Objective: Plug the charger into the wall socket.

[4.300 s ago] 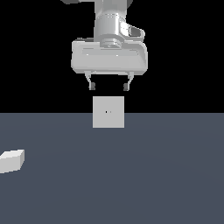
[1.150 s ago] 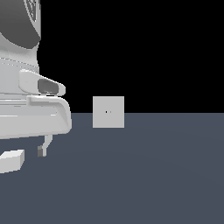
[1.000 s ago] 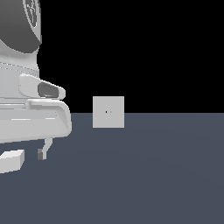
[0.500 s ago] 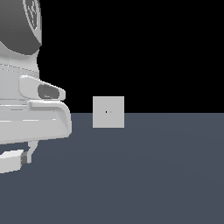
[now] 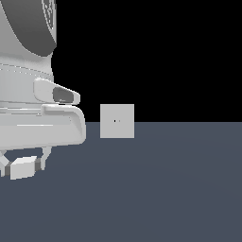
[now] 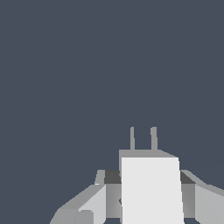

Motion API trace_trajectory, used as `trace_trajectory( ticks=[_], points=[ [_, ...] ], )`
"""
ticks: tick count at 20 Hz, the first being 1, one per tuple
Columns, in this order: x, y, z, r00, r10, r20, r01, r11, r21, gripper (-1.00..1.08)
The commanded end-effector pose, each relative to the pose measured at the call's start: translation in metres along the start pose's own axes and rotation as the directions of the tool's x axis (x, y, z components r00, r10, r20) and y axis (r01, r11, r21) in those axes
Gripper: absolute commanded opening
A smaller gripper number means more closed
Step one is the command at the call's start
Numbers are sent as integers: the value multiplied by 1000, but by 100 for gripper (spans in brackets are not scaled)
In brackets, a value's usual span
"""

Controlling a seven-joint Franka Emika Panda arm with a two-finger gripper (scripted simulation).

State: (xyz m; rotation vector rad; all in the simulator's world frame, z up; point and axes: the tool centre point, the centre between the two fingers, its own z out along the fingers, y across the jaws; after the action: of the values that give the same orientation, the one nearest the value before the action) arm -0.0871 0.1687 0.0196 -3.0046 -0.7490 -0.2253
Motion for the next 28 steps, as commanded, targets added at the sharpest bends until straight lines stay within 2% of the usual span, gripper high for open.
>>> trace_trajectory(
  ticks=[1, 6, 11, 15, 20, 28],
  points=[
    [3, 16, -7, 1000, 31, -1, -31, 1000, -5, -100],
    [7, 67, -29, 991, 133, -3, -133, 991, -18, -100],
    [7, 128, -57, 968, 252, -7, -252, 967, -35, -100],
    [3, 163, -73, 948, 318, -10, -318, 947, -46, -100],
    [0, 182, -82, 935, 354, -11, -354, 934, -53, -100],
    [0, 183, -81, 935, 355, -11, -355, 933, -54, -100]
  ],
)
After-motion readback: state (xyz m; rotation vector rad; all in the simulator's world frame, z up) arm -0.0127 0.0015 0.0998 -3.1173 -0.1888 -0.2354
